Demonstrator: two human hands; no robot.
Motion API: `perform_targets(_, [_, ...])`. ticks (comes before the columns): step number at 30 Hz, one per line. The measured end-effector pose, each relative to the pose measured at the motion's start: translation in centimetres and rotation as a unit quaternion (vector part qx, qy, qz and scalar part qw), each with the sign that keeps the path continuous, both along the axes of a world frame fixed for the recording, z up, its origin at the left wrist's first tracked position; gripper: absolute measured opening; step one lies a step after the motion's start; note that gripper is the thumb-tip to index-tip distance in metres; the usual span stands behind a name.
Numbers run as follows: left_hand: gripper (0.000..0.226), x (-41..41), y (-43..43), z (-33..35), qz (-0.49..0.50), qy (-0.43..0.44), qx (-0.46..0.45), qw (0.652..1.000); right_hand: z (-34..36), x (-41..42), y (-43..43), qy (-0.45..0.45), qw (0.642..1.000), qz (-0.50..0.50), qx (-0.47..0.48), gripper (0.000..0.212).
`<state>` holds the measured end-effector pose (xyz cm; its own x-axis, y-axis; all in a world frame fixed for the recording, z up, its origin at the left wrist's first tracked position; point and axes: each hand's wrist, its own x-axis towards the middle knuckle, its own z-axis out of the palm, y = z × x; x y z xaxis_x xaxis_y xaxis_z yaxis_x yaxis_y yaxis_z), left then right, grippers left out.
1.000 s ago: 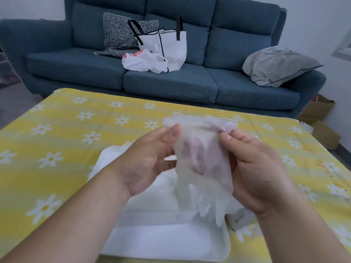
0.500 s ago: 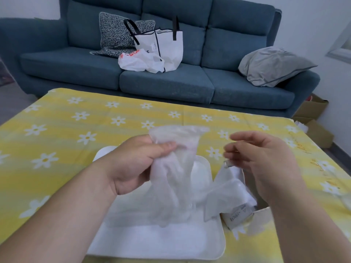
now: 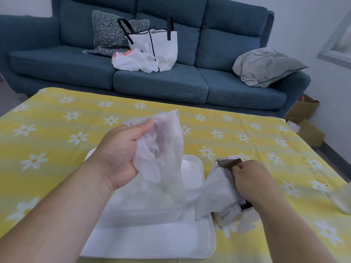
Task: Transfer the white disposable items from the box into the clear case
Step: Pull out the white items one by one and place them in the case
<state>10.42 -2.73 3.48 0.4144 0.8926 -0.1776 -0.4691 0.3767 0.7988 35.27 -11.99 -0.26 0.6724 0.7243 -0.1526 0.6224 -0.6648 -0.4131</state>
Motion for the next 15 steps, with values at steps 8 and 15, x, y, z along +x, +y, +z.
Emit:
perform_targets(8, [0.054, 0.35, -0.03, -0.5, -0.006, 0.005, -0.007, 1.0, -0.59, -0.54, 0.31, 0.159, 0.986, -0.008, 0.047, 0.018])
perform_targets(15, [0.027, 0.57, -0.08, -0.6, -0.004, 0.011, -0.004, 1.0, -0.44, -0.62, 0.1, 0.12, 0.991, 0.016, 0.063, 0.022])
